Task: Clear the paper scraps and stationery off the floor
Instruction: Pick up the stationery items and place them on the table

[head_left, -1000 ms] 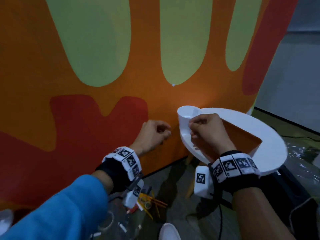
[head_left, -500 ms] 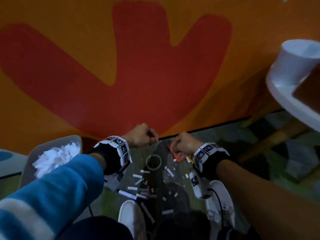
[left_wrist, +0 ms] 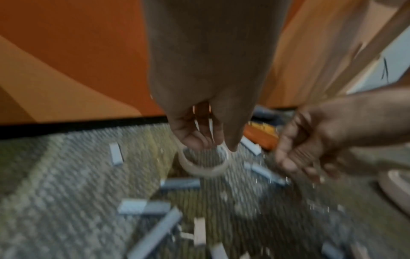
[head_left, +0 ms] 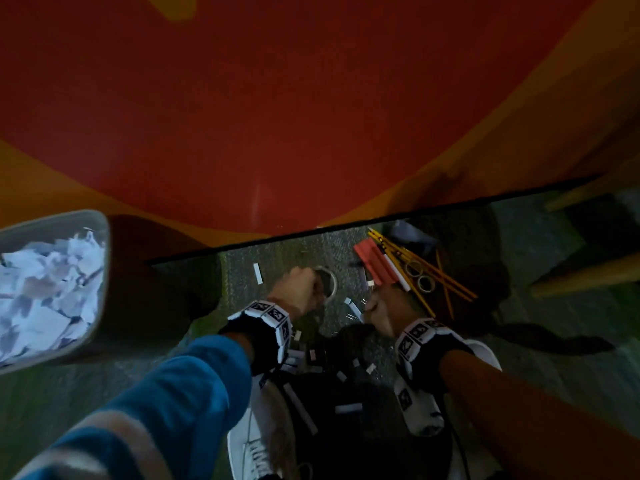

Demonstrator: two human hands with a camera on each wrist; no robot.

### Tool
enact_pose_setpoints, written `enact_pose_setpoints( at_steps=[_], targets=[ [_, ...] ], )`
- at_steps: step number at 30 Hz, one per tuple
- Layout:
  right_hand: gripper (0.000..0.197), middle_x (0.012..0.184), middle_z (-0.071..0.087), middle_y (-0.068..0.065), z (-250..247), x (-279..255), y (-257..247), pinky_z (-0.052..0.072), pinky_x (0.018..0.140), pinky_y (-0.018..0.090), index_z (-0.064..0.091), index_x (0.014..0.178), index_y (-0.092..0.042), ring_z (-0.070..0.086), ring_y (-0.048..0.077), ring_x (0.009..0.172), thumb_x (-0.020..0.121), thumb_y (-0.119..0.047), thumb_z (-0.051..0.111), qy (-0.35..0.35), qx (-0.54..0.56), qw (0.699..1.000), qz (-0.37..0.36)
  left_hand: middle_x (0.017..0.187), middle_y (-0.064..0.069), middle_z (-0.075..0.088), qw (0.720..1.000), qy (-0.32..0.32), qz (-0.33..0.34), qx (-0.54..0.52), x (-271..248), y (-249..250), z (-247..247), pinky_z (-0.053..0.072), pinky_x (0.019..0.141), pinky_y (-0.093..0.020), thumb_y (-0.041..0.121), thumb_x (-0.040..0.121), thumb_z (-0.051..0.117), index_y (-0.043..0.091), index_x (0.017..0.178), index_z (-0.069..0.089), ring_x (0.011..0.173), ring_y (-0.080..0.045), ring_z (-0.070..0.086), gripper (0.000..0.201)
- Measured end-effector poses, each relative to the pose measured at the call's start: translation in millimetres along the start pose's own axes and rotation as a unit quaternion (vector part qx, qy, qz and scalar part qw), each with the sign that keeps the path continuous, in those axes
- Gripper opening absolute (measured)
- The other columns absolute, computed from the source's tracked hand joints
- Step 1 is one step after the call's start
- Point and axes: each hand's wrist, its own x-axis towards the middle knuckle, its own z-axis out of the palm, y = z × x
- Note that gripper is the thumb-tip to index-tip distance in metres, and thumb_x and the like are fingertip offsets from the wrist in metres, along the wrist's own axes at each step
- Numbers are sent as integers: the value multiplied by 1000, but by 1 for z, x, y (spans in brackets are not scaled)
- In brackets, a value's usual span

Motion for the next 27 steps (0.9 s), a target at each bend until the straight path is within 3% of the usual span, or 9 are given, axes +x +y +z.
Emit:
enact_pose_setpoints(
  at_steps=[1,3,9,14,16,18,20,23,27],
  targets=[
    [19,98,68,13,2,0,0,39,60,18,70,93,-3,67,15,90,90,-20,65,-19,-39,999,18,110,-11,68,1000,1,3,16,4,1,10,55,88,-44,38,84,73,18,108,71,101,-32,66,31],
    [20,81,63,6,16,9,6,35,53,20,63,78,-11,68,23,86,86,-26,72,-4,-67,998,18,117,-13,65,999,6,6,48,8,1,26,53,89,-42,39,86,72,13,115,67,107,-34,63,39],
    [18,102,66,14,25,11,-5,51,78,36,65,100,-5,65,32,99,92,-21,62,22,-95,995,31,130,-12,55,995,32,38,84,18,-7,42,45,102,-42,27,92,66,9,121,64,128,-31,43,34],
    [10,98,66,14,11,0,-14,52,77,32,67,91,-4,65,32,96,87,-11,62,25,-36,998,34,109,-12,68,998,46,29,38,3,6,10,53,85,-38,14,89,64,12,105,73,101,-31,66,19],
    [8,94,66,13,-12,-7,-19,43,71,24,67,85,-5,64,30,94,86,-12,64,50,-3,999,12,99,-10,71,998,47,37,23,-7,19,-19,56,83,-39,14,86,65,15,95,76,90,-30,69,13],
    [15,98,67,13,-48,-16,-28,42,75,22,70,97,-6,64,30,96,88,-16,65,81,43,996,-10,95,-8,73,996,59,59,18,-19,36,-52,56,83,-39,21,86,70,18,90,75,89,-28,70,7],
    [16,85,67,9,-93,-32,-42,44,69,20,72,91,-6,63,21,81,85,-19,67,114,89,989,-17,97,-5,72,994,76,84,14,-36,57,-88,54,84,-34,28,86,74,20,93,73,92,-23,68,10],
    [13,68,67,10,-164,-65,-65,50,63,27,70,71,0,62,21,62,73,-14,71,200,172,964,-41,98,-3,70,986,114,124,7,-71,96,-149,52,83,-31,36,87,72,21,97,72,92,-20,67,18],
    [17,63,68,11,-254,-135,-96,58,56,35,64,67,-8,64,22,50,81,-8,74,264,190,944,-64,84,0,73,968,175,178,-12,-130,161,-223,55,81,-32,34,83,71,25,92,72,86,-19,67,13]
  ],
)
